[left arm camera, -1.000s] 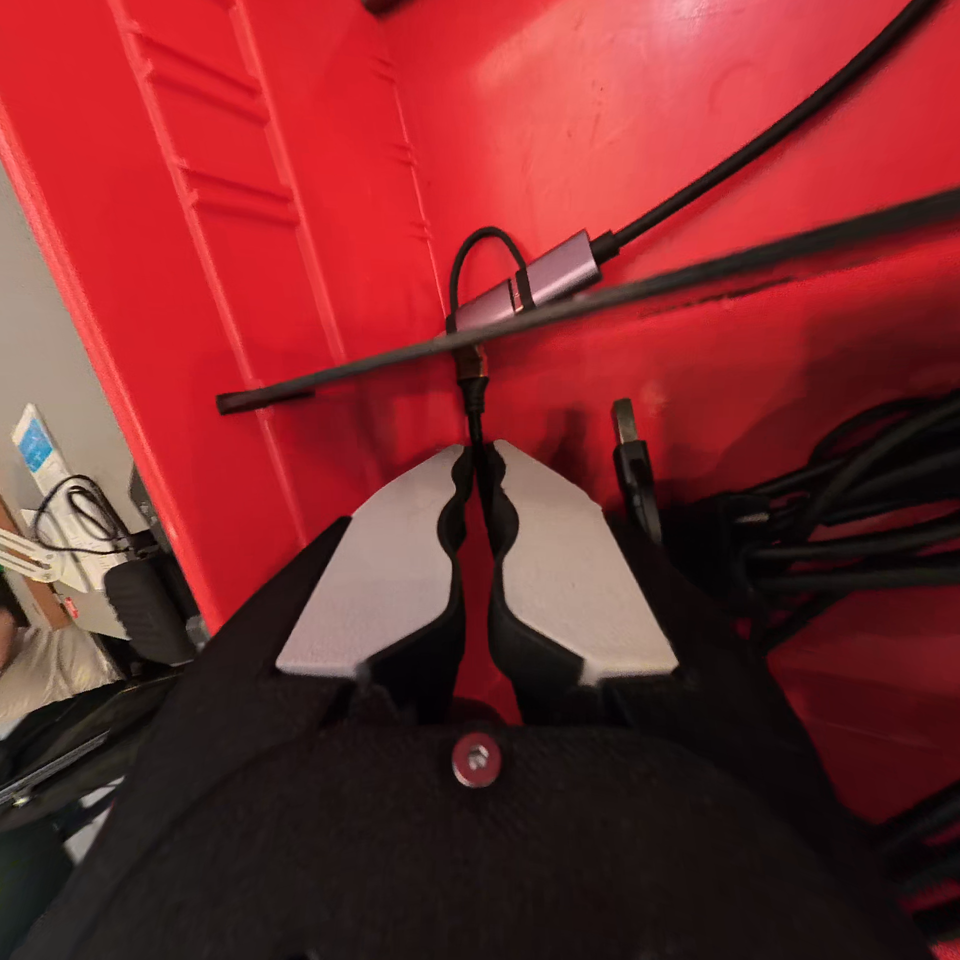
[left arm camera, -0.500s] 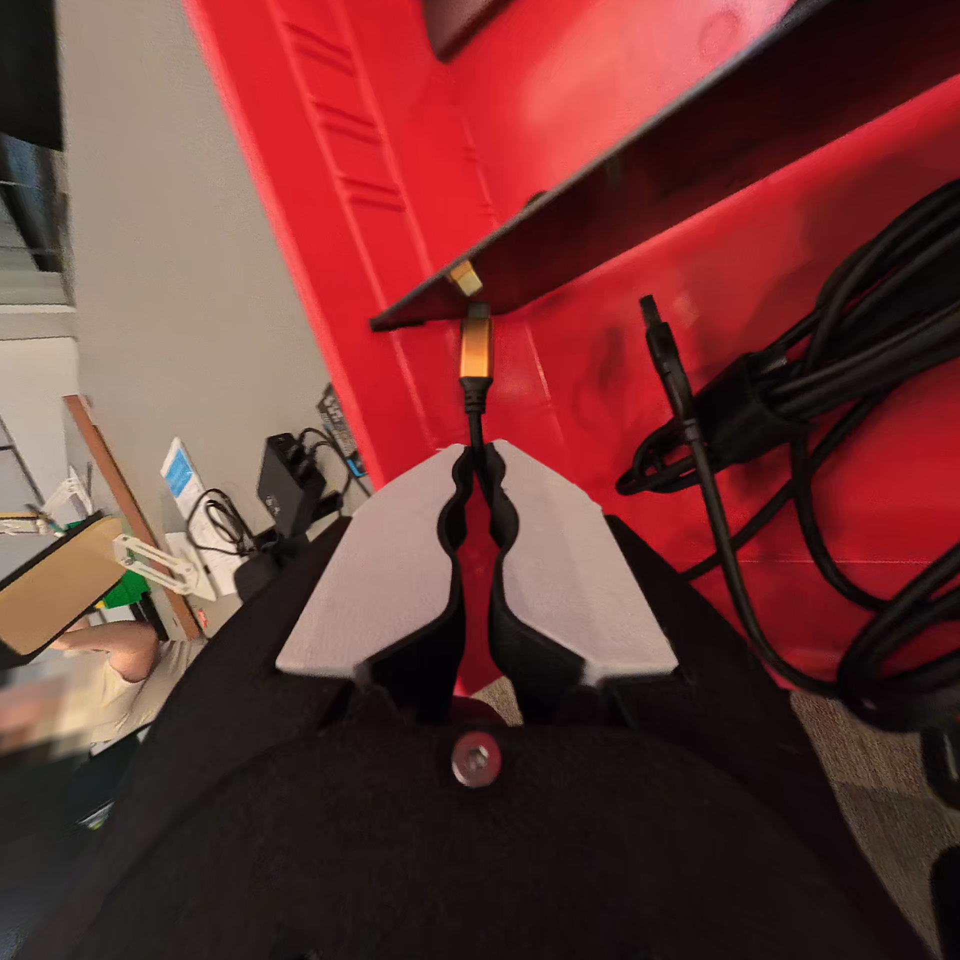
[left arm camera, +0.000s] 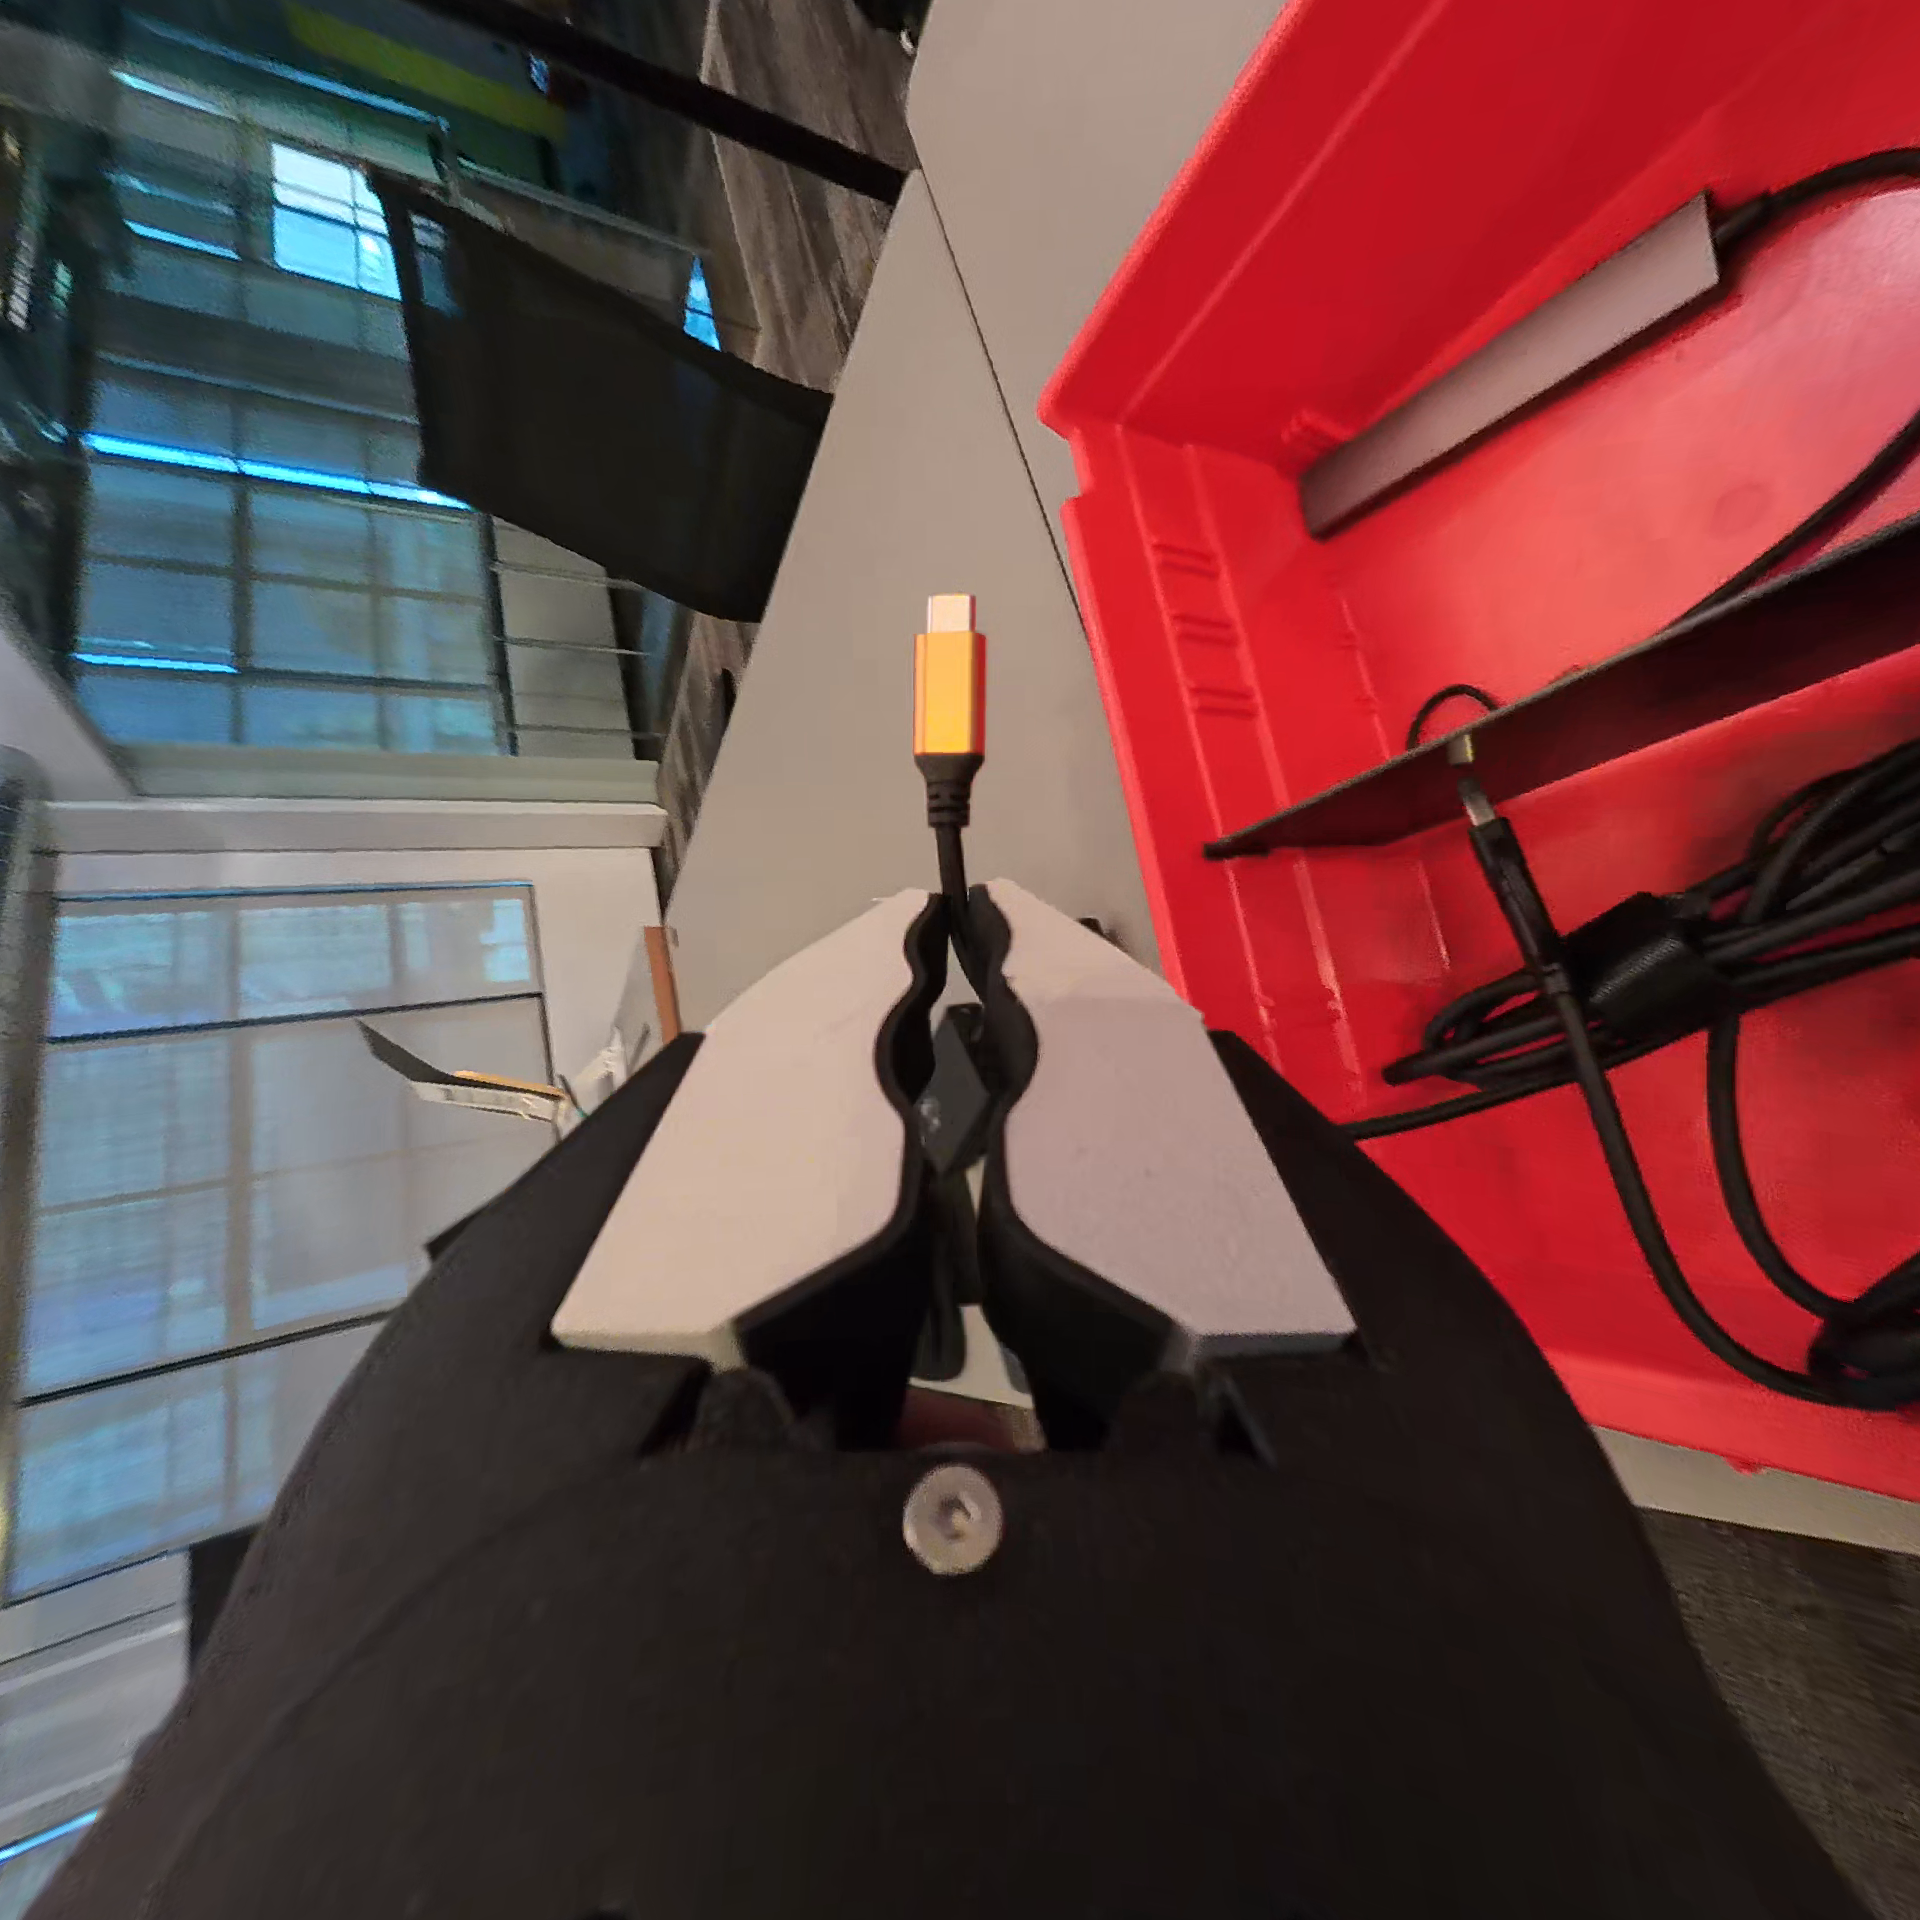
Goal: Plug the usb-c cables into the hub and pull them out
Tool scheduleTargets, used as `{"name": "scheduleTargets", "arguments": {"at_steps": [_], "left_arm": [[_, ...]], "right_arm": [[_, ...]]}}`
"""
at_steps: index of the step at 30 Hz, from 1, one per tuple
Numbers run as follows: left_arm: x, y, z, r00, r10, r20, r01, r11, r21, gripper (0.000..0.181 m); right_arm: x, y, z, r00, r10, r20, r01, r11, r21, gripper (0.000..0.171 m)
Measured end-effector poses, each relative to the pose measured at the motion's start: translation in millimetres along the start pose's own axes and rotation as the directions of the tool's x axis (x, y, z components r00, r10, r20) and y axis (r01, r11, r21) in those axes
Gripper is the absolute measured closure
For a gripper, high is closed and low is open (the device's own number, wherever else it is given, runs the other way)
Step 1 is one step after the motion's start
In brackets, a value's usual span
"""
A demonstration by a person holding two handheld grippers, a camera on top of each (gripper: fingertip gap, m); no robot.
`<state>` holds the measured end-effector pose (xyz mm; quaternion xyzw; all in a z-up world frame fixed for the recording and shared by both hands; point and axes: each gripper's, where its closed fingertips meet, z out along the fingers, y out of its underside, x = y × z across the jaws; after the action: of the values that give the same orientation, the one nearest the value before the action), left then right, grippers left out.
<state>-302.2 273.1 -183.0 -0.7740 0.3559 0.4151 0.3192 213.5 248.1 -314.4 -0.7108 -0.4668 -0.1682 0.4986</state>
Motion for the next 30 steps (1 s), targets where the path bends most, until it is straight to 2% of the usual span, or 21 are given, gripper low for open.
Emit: {"name": "scheduleTargets", "arguments": {"at_steps": [8,14,18,20,23,25,27,30], "left_arm": [[-30,-28,-4,0.987,0.116,0.111,-0.121,0.992,0.034,0.178],[-44,-53,-2,0.942,0.253,0.220,-0.268,0.963,0.038,0.178],[-62,-72,-7,0.925,0.258,0.278,-0.286,0.956,0.068,0.178],[-47,-79,-3,0.937,0.269,0.222,-0.295,0.951,0.091,0.178],[-10,-83,9,0.890,0.412,0.197,-0.435,0.895,0.093,0.178],[-22,-92,3,0.893,0.368,0.259,-0.412,0.900,0.141,0.178],[-44,-97,-5,0.921,0.288,0.263,-0.337,0.927,0.162,0.178],[-73,-101,-14,0.905,0.269,0.330,-0.335,0.929,0.161,0.178]], "right_arm": [[1,0,1,1.000,0.001,-0.001,-0.001,1.000,0.003,0.165],[1,2,0,1.000,-0.003,0.001,0.003,1.000,0.002,0.165],[3,3,0,1.000,0.003,-0.002,-0.003,1.000,0.001,0.165],[3,2,1,1.000,0.006,-0.004,-0.006,1.000,0.003,0.165],[2,2,1,1.000,0.007,-0.002,-0.007,1.000,0.006,0.165],[2,3,1,1.000,0.005,0.001,-0.005,1.000,0.007,0.165],[1,4,1,1.000,0.003,0.002,-0.003,1.000,0.006,0.165],[2,4,3,1.000,0.008,0.000,-0.008,1.000,0.006,0.165]]}}
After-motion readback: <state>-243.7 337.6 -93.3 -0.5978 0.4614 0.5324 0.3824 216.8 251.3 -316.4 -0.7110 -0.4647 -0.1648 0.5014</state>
